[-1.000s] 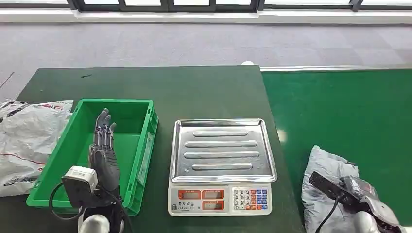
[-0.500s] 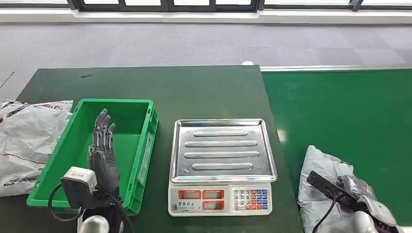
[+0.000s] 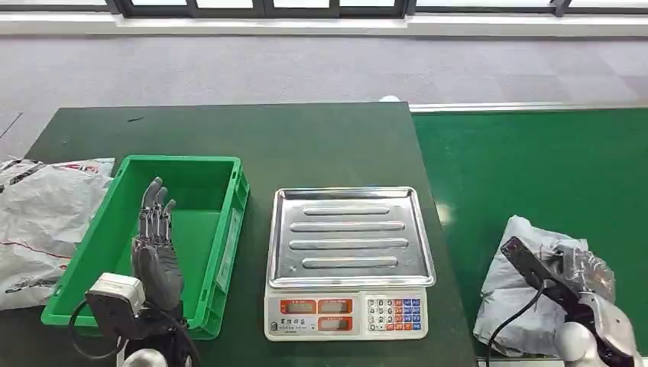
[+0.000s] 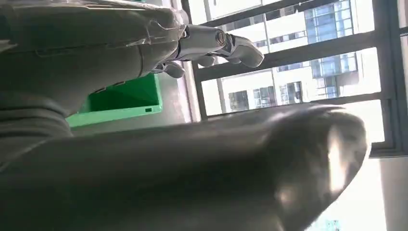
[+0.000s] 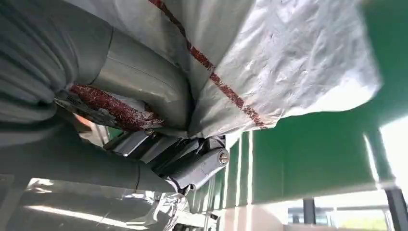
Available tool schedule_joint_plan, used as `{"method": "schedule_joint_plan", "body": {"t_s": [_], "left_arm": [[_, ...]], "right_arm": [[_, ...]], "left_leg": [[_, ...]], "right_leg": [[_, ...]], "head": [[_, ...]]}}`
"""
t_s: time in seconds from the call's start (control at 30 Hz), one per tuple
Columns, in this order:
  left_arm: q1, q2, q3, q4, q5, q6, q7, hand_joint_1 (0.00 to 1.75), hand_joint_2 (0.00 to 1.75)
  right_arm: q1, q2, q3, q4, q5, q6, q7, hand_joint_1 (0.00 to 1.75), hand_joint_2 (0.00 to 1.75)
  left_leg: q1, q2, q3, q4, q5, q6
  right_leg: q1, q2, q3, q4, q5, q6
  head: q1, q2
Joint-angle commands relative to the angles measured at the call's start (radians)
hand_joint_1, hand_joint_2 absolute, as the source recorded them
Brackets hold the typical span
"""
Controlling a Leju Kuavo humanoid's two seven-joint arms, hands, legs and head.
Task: Moved the parcel from conveyor to table for the left to box.
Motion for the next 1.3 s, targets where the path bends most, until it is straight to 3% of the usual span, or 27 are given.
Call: {"method": "schedule_joint_plan", "body": {"t_s": [0.03, 0.6, 0.77, 0.9, 0.93, 1.13, 1.17, 1.3], "left_arm": [[0.015, -0.004, 0.053, 0.012, 0.015, 0.007, -0.009, 0.0, 0.0], [0.027, -0.002, 0.041, 0.023, 0.019, 0.007, -0.02, 0.0, 0.0], [0.004, 0.0, 0.025, 0.051, 0.027, 0.006, -0.029, 0.0, 0.0], [-0.03, 0.001, -0.003, 0.102, 0.041, -0.011, -0.034, 0.0, 0.0], [-0.056, 0.005, -0.02, 0.129, 0.049, -0.018, -0.036, 0.0, 0.0], [-0.115, 0.017, -0.067, 0.174, 0.071, 0.003, -0.037, 0.0, 0.0], [-0.115, 0.017, -0.068, 0.174, 0.071, 0.003, -0.037, 0.0, 0.0], [-0.109, 0.022, -0.07, 0.167, 0.075, 0.01, -0.036, 0.0, 0.0]], "right_arm": [[-0.065, 0.099, -0.112, -0.091, -0.046, -0.017, -0.038, 1.75, 1.75], [-0.099, 0.09, -0.096, -0.133, -0.119, -0.088, -0.122, 1.75, 1.75], [-0.205, 0.059, -0.04, -0.1, -0.199, -0.139, -0.216, 1.75, 1.75], [-0.38, 0.008, 0.085, -0.031, -0.214, -0.164, -0.234, 1.75, 1.75], [-0.441, 0.009, 0.139, -0.022, -0.246, -0.165, -0.292, 1.75, 1.75], [-0.693, 0.034, 0.384, 0.071, -0.247, -0.143, -0.25, 1.75, 1.75], [-0.695, 0.036, 0.387, 0.07, -0.247, -0.144, -0.247, 1.75, 1.75], [-0.68, 0.014, 0.407, 0.057, -0.26, -0.159, -0.23, 1.75, 1.75]], "left_leg": [[0.0, 0.004, 0.002, -0.002, 0.0, -0.001], [0.0, 0.005, 0.005, -0.008, 0.002, -0.002], [-0.001, 0.007, 0.001, -0.003, 0.001, -0.001], [-0.001, 0.011, 0.0, -0.001, 0.0, -0.001], [-0.001, 0.012, 0.001, -0.002, 0.001, -0.001], [-0.002, 0.013, 0.0, -0.002, 0.002, -0.001], [-0.002, 0.017, 0.0, -0.002, 0.003, -0.001], [0.0, 0.007, 0.001, -0.003, 0.005, -0.002]], "right_leg": [[0.0, 0.004, 0.0, -0.002, 0.001, -0.001], [0.0, 0.004, 0.003, -0.008, 0.003, -0.002], [-0.001, 0.006, -0.001, -0.001, 0.002, -0.001], [-0.001, 0.01, -0.004, 0.001, 0.002, 0.0], [-0.001, 0.011, -0.003, 0.0, 0.003, -0.001], [-0.001, 0.012, -0.004, 0.002, 0.005, 0.0], [-0.002, 0.016, -0.007, 0.003, 0.006, 0.0], [0.0, 0.007, -0.003, 0.0, 0.005, -0.001]], "head": [[0.0, 0.0], [0.0, 0.0], [0.0, 0.0], [0.0, 0.0], [0.0, 0.0], [0.0, 0.0], [0.0, 0.0], [0.0, 0.0]]}}
